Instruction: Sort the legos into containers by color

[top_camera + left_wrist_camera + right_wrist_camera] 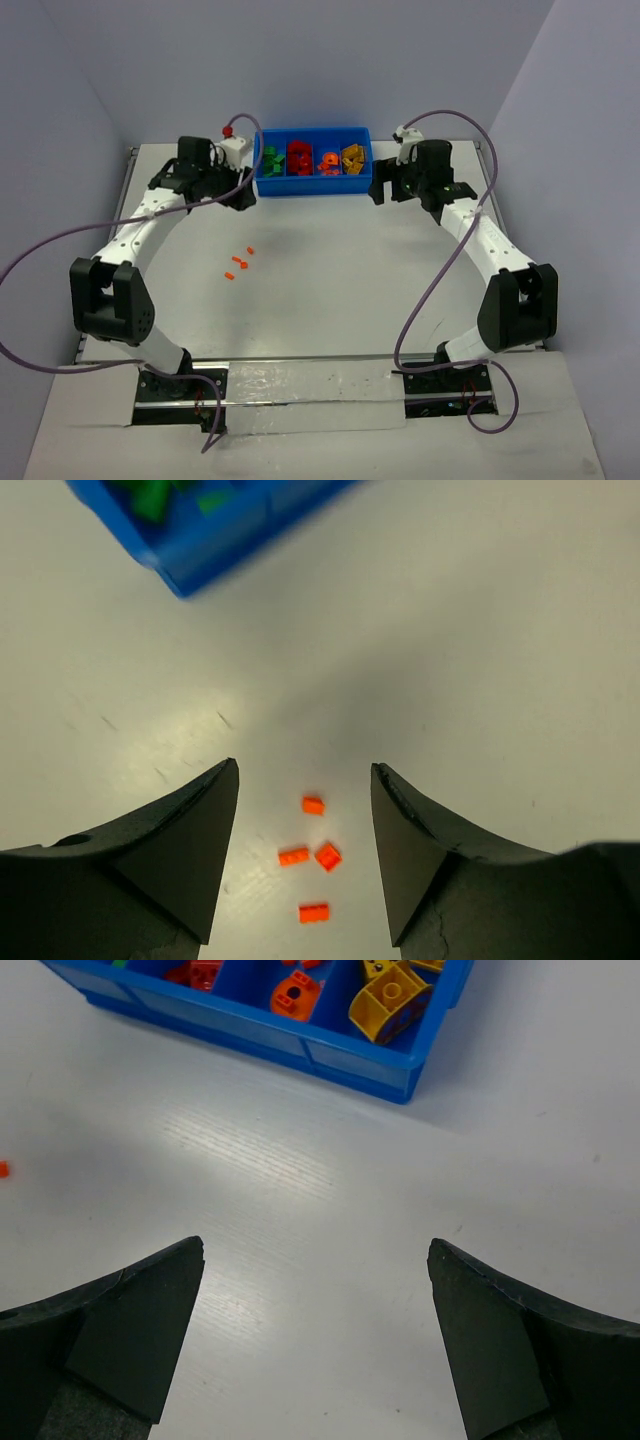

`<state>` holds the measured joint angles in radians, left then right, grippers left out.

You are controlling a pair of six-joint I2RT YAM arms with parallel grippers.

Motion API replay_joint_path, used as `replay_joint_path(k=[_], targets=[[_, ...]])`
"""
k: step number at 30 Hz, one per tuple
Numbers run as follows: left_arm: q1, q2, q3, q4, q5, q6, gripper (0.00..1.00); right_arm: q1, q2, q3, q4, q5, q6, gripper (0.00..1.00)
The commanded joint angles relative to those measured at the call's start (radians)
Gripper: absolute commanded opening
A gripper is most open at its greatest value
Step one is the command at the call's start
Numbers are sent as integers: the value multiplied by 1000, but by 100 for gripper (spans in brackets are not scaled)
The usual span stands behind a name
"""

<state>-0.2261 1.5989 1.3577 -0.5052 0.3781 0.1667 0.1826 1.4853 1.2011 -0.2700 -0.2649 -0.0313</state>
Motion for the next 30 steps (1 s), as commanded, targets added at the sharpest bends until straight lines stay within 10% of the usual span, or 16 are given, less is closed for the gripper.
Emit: replay_joint_path(k=[1, 30], targets=[[-31, 43, -113, -82, 5, 59, 64, 15, 9, 32, -15, -14, -16, 100], [-97, 284, -132, -3, -174, 122, 51, 15, 6, 32, -34, -2, -22, 100]])
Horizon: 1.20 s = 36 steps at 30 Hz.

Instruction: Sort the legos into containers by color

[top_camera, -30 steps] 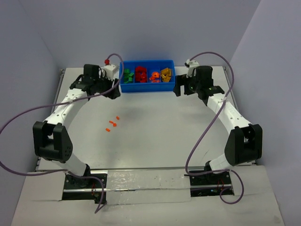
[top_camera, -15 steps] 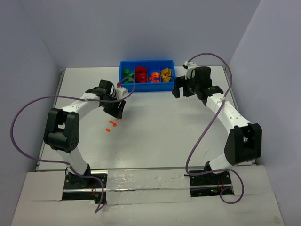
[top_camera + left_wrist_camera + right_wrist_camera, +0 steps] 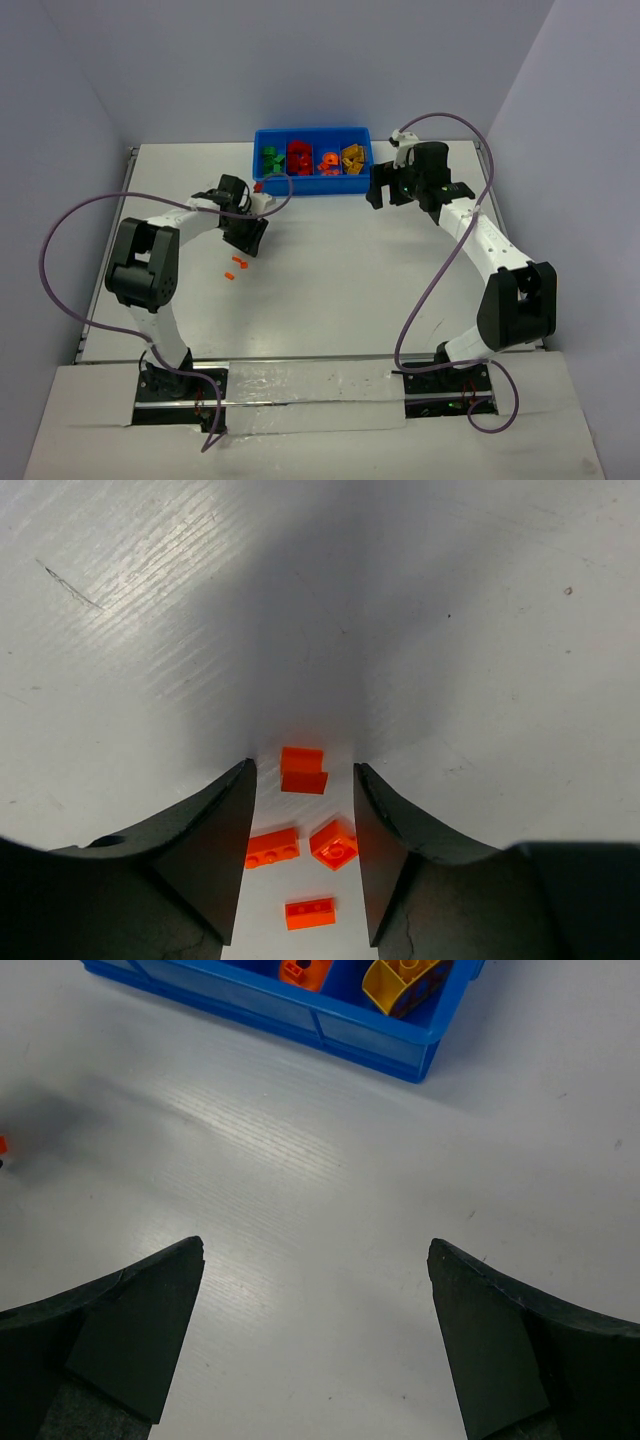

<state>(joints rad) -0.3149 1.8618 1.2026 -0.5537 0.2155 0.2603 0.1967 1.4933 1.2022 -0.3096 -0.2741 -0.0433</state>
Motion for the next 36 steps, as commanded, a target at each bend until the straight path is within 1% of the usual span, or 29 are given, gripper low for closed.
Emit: replay_joint_path(k=[1, 5, 9, 11, 12, 14, 17, 18, 19, 20, 23, 25, 28, 30, 32, 34, 36], targets=[[-9, 23, 22, 46, -11, 30, 50, 1, -2, 31, 6, 7, -10, 100], [-10, 28, 18, 51, -15, 45, 42, 1, 1, 33, 3, 7, -12, 100], [-15, 25, 14, 39, -9, 55, 31, 1, 2, 34, 3, 7, -12, 100], [-19, 13, 16, 19, 2, 60, 23, 0, 2, 33, 2, 7, -13, 100], [-24, 0, 25, -1, 16, 59, 18, 1, 2, 32, 4, 6, -12, 100], [-35, -21, 52, -30, 35, 57, 13, 1, 2, 29, 5, 6, -11, 100], [-91, -75, 133, -79, 81, 32, 4, 1, 2, 26, 11, 6, -9, 100], [-113, -81, 180, -83, 99, 12, 2, 0, 1, 25, 12, 7, -9, 100], [-115, -84, 183, -83, 100, -4, 2, 0, -1, 25, 13, 7, -9, 100], [-143, -83, 278, -68, 123, -42, 1, 1, -6, 19, 16, 11, -9, 100], [-183, -44, 410, 20, 119, -138, 0, 1, -19, 9, 25, 26, -7, 100], [-192, 19, 480, 93, 105, -209, 0, 0, -25, 4, 27, 42, -8, 100], [-196, 120, 650, 163, 97, -280, 0, 0, -39, -2, 27, 59, -14, 100], [-198, 228, 763, 238, 74, -338, 0, -2, -42, -2, 25, 68, -19, 100], [-201, 282, 862, 303, 61, -365, 0, -3, -39, 3, 21, 72, -19, 100], [-202, 365, 933, 373, 46, -383, 0, -4, -36, 7, 18, 74, -17, 100], [-204, 415, 971, 452, 24, -395, 0, -6, -35, 8, 15, 76, -17, 100]])
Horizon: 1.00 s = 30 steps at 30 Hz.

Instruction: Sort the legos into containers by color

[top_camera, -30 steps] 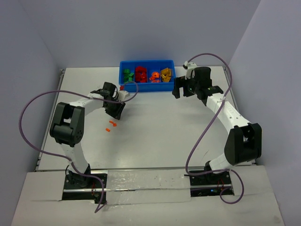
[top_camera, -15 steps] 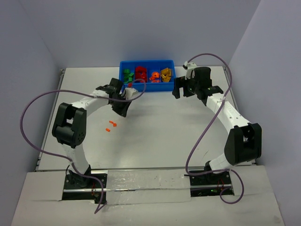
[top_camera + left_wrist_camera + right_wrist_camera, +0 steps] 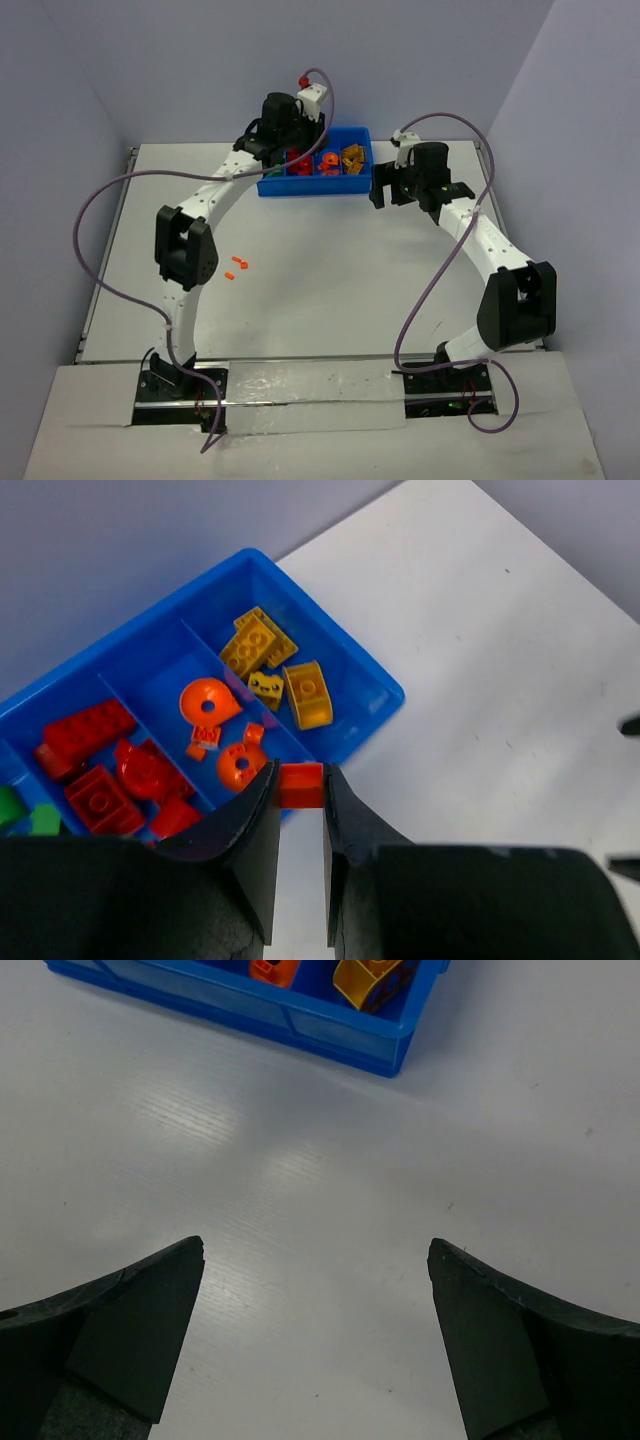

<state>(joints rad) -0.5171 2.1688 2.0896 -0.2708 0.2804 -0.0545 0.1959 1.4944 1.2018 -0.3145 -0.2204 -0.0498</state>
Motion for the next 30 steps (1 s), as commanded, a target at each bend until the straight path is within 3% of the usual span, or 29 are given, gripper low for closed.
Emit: replay_joint_path(k=[1, 5, 10, 15, 18, 19, 24, 30], targets=[[-1, 124, 91, 171, -48, -82, 0, -6, -34, 8, 21, 24, -10, 100], [-1, 196, 84, 311, -89, -84, 0, -12, -24, 14, 17, 24, -12, 100], [2, 274, 106, 351, -132, -57, 0, -15, -12, 20, 16, 20, -9, 100], [2, 324, 127, 355, -138, -47, 7, -16, -2, 23, 16, 14, -7, 100], [3, 344, 142, 354, -150, -42, 23, -16, 3, 28, 11, 4, -10, 100], [3, 344, 142, 354, -155, -41, 24, -15, 3, 30, 9, 2, -10, 100], [8, 338, 161, 361, -182, -33, 57, -16, -5, 27, 0, -8, -18, 100], [24, 291, 212, 315, -186, -19, 66, -10, -28, 17, -5, -29, -19, 100]])
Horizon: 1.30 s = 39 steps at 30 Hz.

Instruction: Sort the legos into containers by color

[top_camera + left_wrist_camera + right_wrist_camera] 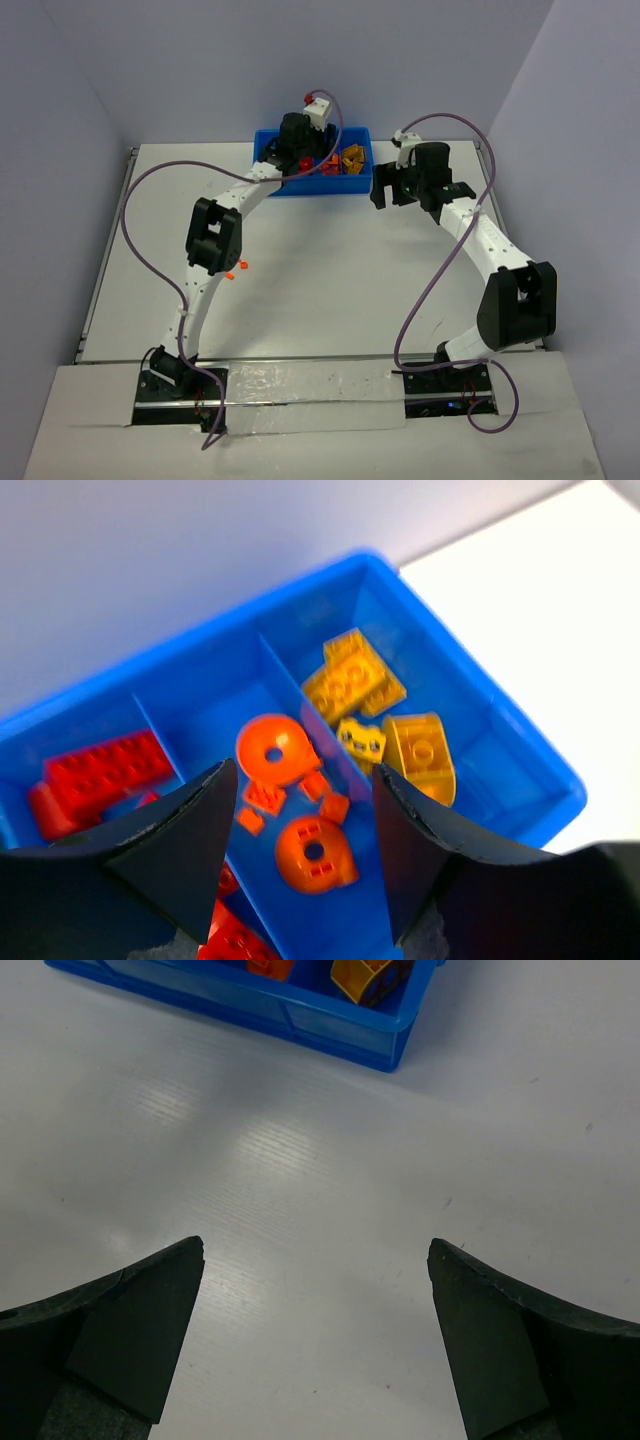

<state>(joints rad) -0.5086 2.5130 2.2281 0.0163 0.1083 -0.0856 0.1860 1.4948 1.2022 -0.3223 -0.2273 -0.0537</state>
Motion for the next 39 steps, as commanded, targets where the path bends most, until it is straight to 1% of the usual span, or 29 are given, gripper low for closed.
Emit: replay_joint_path(k=[1, 4, 6, 8, 10, 12, 14, 16, 17, 19, 21, 22, 26, 29, 31, 39], targets=[[24, -94, 70, 23, -7, 5, 66, 6, -31, 14, 4, -25, -16, 100], [60, -184, 60, -18, 35, -63, 66, 44, -24, 26, -9, -29, -27, 100], [103, -278, -15, -104, 92, -117, 65, 120, -16, 34, -10, -24, -39, 99], [164, -402, -152, -118, 175, -164, 64, 182, -7, 30, -5, -14, -61, 98], [260, -579, -357, -133, 271, -199, 63, 271, 22, 39, 3, -7, -80, 96], [348, -732, -524, -157, 319, -190, 62, 363, 72, 73, 3, -4, -79, 94], [432, -867, -663, -198, 334, -164, 61, 450, 130, 119, 4, 0, -72, 93], [509, -976, -772, -243, 368, -140, 61, 526, 180, 162, 11, 11, -68, 91], [569, -1034, -825, -279, 398, -128, 61, 573, 215, 191, 11, 21, -67, 90], [653, -1107, -887, -362, 472, -80, 60, 653, 282, 241, 8, 32, -80, 89], [715, -1145, -912, -492, 547, 11, 58, 708, 354, 290, 5, 47, -94, 87], [730, -1152, -922, -551, 573, 104, 57, 736, 384, 313, 4, 52, -101, 86], [791, -1187, -999, -750, 663, 280, 56, 778, 516, 417, 5, 42, -110, 83], [822, -1198, -1047, -803, 697, 362, 57, 785, 584, 462, 31, 14, -133, 83], [826, -1198, -1058, -819, 712, 380, 56, 785, 610, 478, 44, 14, -144, 83], [828, -1187, -1068, -814, 742, 383, 56, 785, 717, 555, 51, 65, -163, 85]])
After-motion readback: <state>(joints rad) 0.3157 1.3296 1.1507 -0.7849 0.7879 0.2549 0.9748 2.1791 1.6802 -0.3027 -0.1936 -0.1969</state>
